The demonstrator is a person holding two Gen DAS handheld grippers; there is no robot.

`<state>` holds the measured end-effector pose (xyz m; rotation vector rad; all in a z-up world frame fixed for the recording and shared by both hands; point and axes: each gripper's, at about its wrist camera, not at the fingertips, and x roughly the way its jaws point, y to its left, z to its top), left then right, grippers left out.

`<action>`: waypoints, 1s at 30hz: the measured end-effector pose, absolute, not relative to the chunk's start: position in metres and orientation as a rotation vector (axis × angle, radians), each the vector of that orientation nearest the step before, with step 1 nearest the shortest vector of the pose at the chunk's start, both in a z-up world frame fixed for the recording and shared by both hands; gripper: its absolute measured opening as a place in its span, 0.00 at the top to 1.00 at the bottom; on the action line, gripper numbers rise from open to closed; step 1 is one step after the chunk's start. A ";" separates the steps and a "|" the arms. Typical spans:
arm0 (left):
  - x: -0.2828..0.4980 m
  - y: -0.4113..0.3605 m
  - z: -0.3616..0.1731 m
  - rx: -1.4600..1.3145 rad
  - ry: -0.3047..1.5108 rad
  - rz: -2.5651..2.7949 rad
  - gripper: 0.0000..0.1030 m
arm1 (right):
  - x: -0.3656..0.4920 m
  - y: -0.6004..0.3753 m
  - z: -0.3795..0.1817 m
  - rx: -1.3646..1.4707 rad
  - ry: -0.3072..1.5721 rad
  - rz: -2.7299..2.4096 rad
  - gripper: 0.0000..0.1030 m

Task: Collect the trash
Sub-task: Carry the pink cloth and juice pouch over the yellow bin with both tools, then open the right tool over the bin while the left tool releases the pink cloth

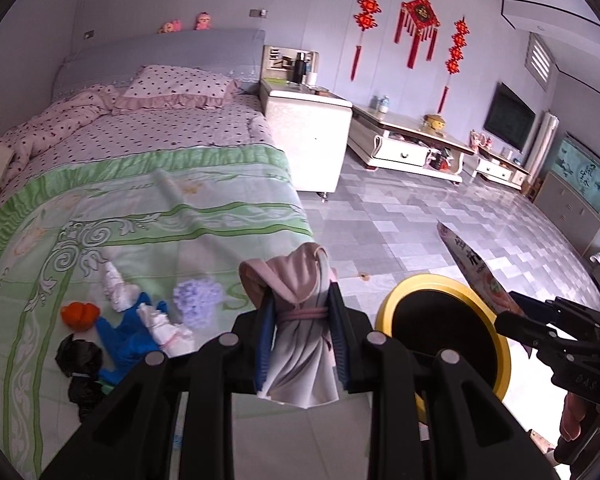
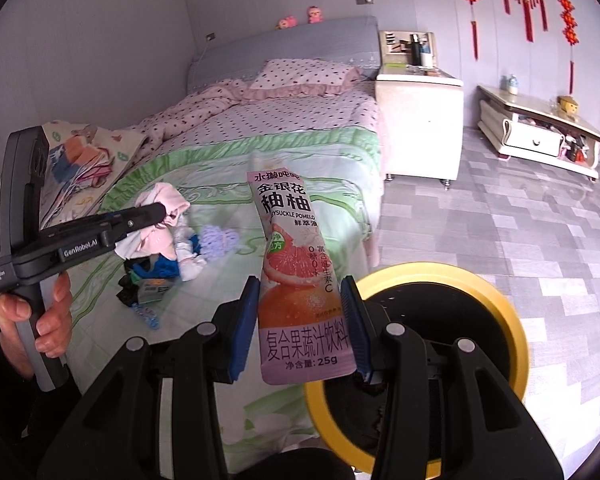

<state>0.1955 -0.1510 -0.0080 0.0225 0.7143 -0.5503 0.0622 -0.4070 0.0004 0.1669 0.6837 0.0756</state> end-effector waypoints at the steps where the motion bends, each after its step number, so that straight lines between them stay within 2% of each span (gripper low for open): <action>1: 0.196 -0.156 -0.009 0.024 0.718 -0.558 0.77 | 0.061 -0.412 0.000 0.170 0.683 0.068 0.62; 30: 0.178 -0.297 -0.066 0.117 0.844 -0.760 0.77 | 0.037 -0.514 -0.049 0.296 0.737 -0.120 0.61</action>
